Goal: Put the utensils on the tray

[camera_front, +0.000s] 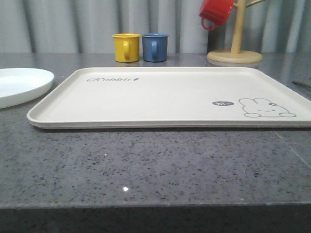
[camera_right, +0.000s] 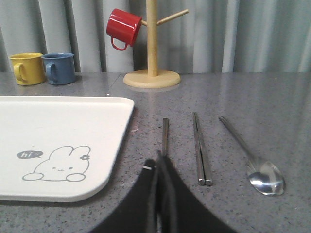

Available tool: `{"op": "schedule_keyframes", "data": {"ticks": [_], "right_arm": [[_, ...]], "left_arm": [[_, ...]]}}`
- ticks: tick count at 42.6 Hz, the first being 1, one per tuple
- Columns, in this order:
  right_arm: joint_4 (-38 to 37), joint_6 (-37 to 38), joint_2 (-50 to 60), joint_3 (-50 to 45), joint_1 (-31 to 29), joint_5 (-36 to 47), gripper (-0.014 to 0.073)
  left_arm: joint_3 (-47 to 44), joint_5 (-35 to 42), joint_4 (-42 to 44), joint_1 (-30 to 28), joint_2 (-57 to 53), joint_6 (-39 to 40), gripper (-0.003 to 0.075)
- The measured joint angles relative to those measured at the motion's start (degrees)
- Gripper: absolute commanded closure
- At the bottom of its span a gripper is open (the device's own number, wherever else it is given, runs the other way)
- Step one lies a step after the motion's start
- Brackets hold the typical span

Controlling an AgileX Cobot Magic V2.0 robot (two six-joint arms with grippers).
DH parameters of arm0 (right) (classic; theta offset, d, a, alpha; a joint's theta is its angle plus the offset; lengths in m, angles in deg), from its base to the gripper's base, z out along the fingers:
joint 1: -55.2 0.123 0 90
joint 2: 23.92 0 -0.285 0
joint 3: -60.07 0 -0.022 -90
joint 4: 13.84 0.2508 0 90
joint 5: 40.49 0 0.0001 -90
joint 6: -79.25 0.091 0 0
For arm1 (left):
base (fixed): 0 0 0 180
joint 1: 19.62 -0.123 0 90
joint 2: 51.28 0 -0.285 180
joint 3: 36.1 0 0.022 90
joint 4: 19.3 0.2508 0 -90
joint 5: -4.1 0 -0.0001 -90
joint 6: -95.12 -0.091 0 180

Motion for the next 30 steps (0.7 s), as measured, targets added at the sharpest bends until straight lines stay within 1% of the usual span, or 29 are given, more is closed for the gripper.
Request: {"op": "schedule_keyframes", "data": {"ticks": [27, 30], "right_arm": [[0.00, 0.00, 0.00, 0.00, 0.00, 0.00, 0.0661], [0.00, 0.00, 0.00, 0.00, 0.00, 0.99, 0.0661]], "left_arm": [[0.00, 0.00, 0.00, 0.00, 0.00, 0.00, 0.0741], [0.00, 0.23, 0.00, 0.00, 0.00, 0.00, 0.0741]]}}
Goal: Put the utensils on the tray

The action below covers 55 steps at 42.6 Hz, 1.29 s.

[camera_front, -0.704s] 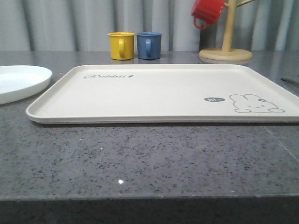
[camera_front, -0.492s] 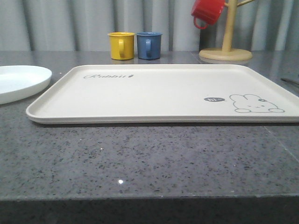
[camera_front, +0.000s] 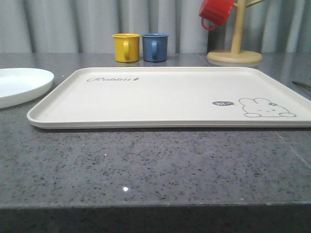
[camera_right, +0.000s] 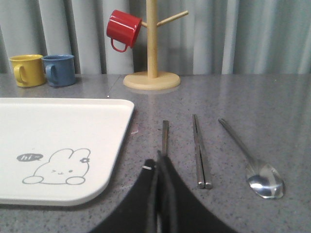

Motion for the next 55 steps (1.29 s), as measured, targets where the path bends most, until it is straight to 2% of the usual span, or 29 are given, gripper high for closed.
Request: {"op": "schedule_keyframes", "data": {"ticks": [5, 10, 20, 31, 40, 51, 54, 55], "right_arm": [[0.00, 0.00, 0.00, 0.00, 0.00, 2.06, 0.0661], [0.01, 0.00, 0.00, 4.00, 0.00, -2.71, 0.0661], [0.01, 0.00, -3.77, 21.98, 0.00, -15.85, 0.0661], [0.01, 0.00, -17.48, 35.99, 0.00, -30.42, 0.0661], [-0.09, 0.00, -26.34, 37.75, 0.00, -37.04, 0.0661], [-0.09, 0.00, -32.08, 37.75, 0.00, -39.25, 0.0654], [-0.09, 0.00, -32.78, 37.75, 0.00, -39.69, 0.0607], [-0.09, 0.00, -32.92, 37.75, 0.00, -39.91, 0.0568]], "left_arm": [[0.00, 1.94, 0.00, 0.00, 0.00, 0.00, 0.0741], [2.22, 0.16, 0.00, 0.00, 0.00, 0.00, 0.0741], [19.55, -10.10, 0.00, 0.00, 2.21, 0.00, 0.0741], [35.97, -25.86, 0.00, 0.00, 15.61, 0.00, 0.0741], [37.53, -28.66, 0.09, 0.00, 22.94, 0.00, 0.0741], [35.13, -29.10, 0.09, 0.00, 27.14, 0.00, 0.0740], [34.73, -29.64, 0.09, 0.00, 27.80, 0.00, 0.0712], [34.73, -29.79, 0.09, 0.00, 28.02, 0.00, 0.0689]]}}
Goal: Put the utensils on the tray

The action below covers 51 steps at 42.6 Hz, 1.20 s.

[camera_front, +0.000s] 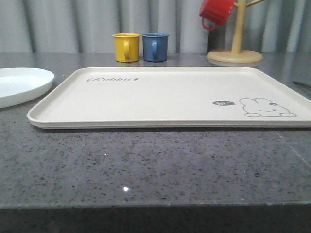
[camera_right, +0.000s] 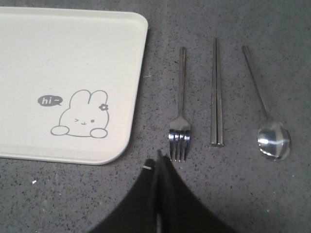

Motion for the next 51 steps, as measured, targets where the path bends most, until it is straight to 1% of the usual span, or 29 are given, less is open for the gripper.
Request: {"op": "schedule_keyframes", "data": {"ticks": [2, 3, 4, 6, 7, 9, 10, 11, 15, 23, 30, 34, 37, 40, 46, 48, 51], "right_arm": [[0.00, 0.00, -0.32, 0.00, 0.00, -0.17, 0.0474], [0.00, 0.00, -0.43, 0.00, 0.00, -0.29, 0.0410], [0.00, 0.00, -0.56, 0.00, 0.00, -0.29, 0.0360], [0.00, 0.00, -0.77, 0.00, 0.00, -0.29, 0.0244], [0.00, 0.00, -0.77, 0.00, 0.00, -0.29, 0.0202], [0.00, 0.00, -0.88, 0.00, 0.00, -0.29, 0.0130], [0.00, -0.10, -0.88, 0.00, 0.00, -0.29, 0.0110], [0.00, -0.10, -0.99, 0.00, 0.00, -0.29, 0.0092], [0.00, -0.10, -0.99, 0.00, 0.00, -0.29, 0.0084], [0.00, -0.10, -0.99, 0.00, 0.00, -0.29, 0.0084], [0.00, -0.10, -0.99, 0.00, 0.00, -0.29, 0.0084], [0.00, -0.21, -0.99, 0.00, 0.00, -0.29, 0.0084], [0.00, -0.21, -0.99, 0.00, 0.00, -0.29, 0.0084], [0.00, -0.21, -0.99, 0.00, 0.00, -0.29, 0.0084], [0.00, -0.21, -0.99, 0.00, 0.00, -0.29, 0.0084], [0.00, -0.21, -0.99, 0.00, 0.00, -0.29, 0.0084], [0.00, -0.21, -0.99, 0.00, 0.00, -0.29, 0.0084]], "left_arm": [[-0.05, -0.58, 0.00, 0.00, 0.38, 0.00, 0.0596], [-0.05, -0.58, 0.00, 0.00, 0.67, 0.00, 0.0550], [-0.05, -0.88, 0.00, 0.00, 0.84, 0.00, 0.0481], [-0.05, -1.29, 0.04, 0.00, 1.51, 0.00, 0.0377], [-0.05, -1.55, 0.14, 0.00, 1.86, 0.00, 0.0316], [-0.05, -1.83, 0.28, 0.00, 2.40, 0.00, 0.0248], [-0.05, -2.06, 0.28, 0.00, 2.76, 0.00, 0.0220], [-0.05, -2.37, 0.28, 0.00, 3.06, 0.00, 0.0207], [0.55, -5.65, 0.41, 0.00, 4.96, 0.00, 0.0206], [5.69, -13.37, 1.53, 0.00, 12.32, 0.00, 0.0206], [10.45, -15.83, 3.09, -0.14, 21.89, 0.00, 0.0205], [13.52, -16.39, 3.23, -2.65, 28.94, 0.00, 0.0205], [15.28, -16.49, 2.55, -5.95, 33.59, -0.25, 0.0205], [17.02, -16.49, -0.62, -9.44, 38.38, -2.95, 0.0205], [19.59, -16.49, -14.15, -15.55, 46.53, -13.71, 0.0205], [20.27, -16.35, -18.89, -16.74, 48.65, -16.71, 0.0206], [21.49, -15.70, -23.54, -17.82, 51.89, -19.89, 0.0206]]}}
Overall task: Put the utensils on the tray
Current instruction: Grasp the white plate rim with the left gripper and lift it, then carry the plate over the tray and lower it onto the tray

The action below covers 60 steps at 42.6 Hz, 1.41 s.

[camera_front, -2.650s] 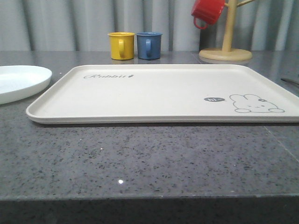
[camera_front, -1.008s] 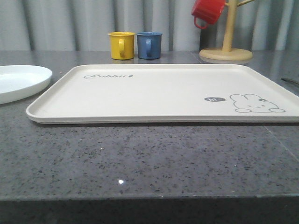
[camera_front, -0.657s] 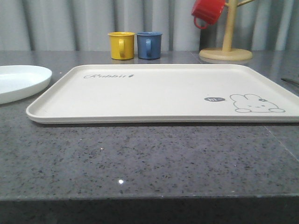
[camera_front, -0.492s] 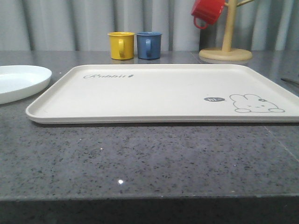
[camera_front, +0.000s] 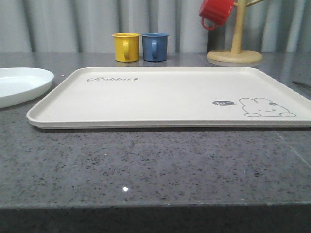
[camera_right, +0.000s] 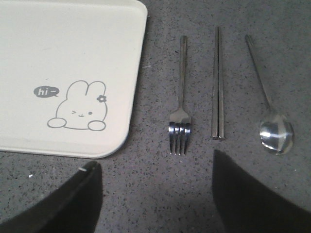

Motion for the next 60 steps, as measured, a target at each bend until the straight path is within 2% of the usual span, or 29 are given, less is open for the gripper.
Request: {"op": "schedule_keyframes", "data": {"ticks": [9, 12, 17, 22, 27, 39, 46, 53, 60], "right_arm": [[0.00, 0.00, 0.00, 0.00, 0.00, 0.00, 0.0084], [0.00, 0.00, 0.00, 0.00, 0.00, 0.00, 0.0084], [0.00, 0.00, 0.00, 0.00, 0.00, 0.00, 0.0084], [0.00, 0.00, 0.00, 0.00, 0.00, 0.00, 0.0084], [0.00, 0.00, 0.00, 0.00, 0.00, 0.00, 0.0084], [0.00, 0.00, 0.00, 0.00, 0.00, 0.00, 0.0084], [0.00, 0.00, 0.00, 0.00, 0.00, 0.00, 0.0084], [0.00, -0.11, 0.00, 0.00, 0.00, 0.00, 0.0084], [0.00, -0.11, 0.00, 0.00, 0.00, 0.00, 0.0084]], "left_arm": [[3.20, 2.84, -3.21, -0.35, 6.93, -1.99, 0.0216], [3.98, 3.04, -3.33, -0.35, 8.15, -2.21, 0.0260], [5.20, 3.19, -3.52, -0.35, 9.74, -2.21, 0.0402], [5.41, 3.23, -3.52, -0.35, 10.40, -2.21, 0.0594], [5.41, 3.23, -3.28, -0.35, 10.40, -2.21, 0.0742], [6.65, 2.28, -2.08, -0.35, 10.16, -2.21, 0.0741], [10.99, -1.42, -1.99, 1.01, 7.73, -2.21, 0.0741], [15.47, -3.79, -5.99, 6.78, 6.95, -2.21, 0.0741], [16.11, -0.97, -8.66, 15.10, 6.88, -2.22, 0.0741]]}}
